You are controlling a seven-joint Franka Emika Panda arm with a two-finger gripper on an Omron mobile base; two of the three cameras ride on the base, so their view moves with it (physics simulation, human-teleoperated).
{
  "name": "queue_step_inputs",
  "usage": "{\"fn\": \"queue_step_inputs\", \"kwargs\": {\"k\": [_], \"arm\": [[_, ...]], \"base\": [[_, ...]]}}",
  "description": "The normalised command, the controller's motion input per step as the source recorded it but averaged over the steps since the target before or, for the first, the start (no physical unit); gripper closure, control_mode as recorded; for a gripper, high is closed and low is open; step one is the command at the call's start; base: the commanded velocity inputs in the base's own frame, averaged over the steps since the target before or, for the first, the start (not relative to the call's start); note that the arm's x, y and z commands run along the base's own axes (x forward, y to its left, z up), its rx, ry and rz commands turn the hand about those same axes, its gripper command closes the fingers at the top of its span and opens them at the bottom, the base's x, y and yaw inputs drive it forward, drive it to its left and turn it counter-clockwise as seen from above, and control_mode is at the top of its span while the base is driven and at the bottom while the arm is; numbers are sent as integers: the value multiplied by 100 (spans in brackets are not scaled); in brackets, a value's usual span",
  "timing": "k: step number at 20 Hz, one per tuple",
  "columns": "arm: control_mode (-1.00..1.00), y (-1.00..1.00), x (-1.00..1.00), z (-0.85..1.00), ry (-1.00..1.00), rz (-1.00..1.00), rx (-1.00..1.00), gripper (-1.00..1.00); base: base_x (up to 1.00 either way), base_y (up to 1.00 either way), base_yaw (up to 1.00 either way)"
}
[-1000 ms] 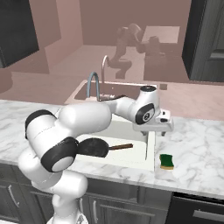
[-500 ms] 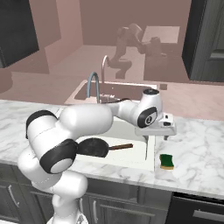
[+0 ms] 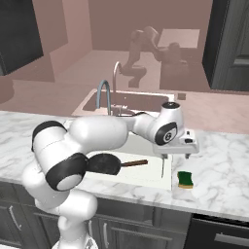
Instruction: Pick the pan and sponge and place them into the sink. Then turn on the water.
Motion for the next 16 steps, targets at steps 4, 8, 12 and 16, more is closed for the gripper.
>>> {"fn": "queue_step_inputs", "kwargs": {"k": [4,8,12,16], "arm": [[-100,-17,1,-14,1,0,6,-100],[-100,-15,-1,-11,0,1,5,-100],[-100,-12,0,-9,1,1,3,-100],[-100,-10,0,-9,2,0,2,-100]], "base": [[0,0,0],[0,0,0],[0,0,0],[0,0,0]]}}
